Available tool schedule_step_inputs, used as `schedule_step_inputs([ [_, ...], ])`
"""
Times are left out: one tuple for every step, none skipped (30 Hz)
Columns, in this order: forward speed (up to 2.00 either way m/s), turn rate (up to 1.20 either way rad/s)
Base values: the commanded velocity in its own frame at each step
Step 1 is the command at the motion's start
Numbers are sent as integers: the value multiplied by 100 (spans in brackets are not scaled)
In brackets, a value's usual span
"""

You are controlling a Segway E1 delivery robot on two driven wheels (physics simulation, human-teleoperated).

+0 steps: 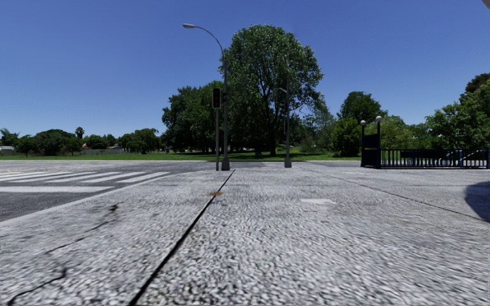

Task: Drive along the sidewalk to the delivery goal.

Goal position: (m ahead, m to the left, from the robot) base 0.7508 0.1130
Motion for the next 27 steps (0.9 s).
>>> schedule_step_inputs([
  [120,0],
  [120,0],
  [120,0],
  [120,0],
  [120,0],
  [120,0],
  [120,0],
  [120,0],
  [119,0],
  [119,0],
  [119,0],
  [119,0],
  [119,0],
  [114,0],
  [114,0],
  [95,0],
  [0,0],
  [0,0],
  [0,0],
  [0,0],
  [0,0],
  [0,0],
  [0,0],
  [0,0],
  [0,0],
  [0,0],
  [0,0],
])
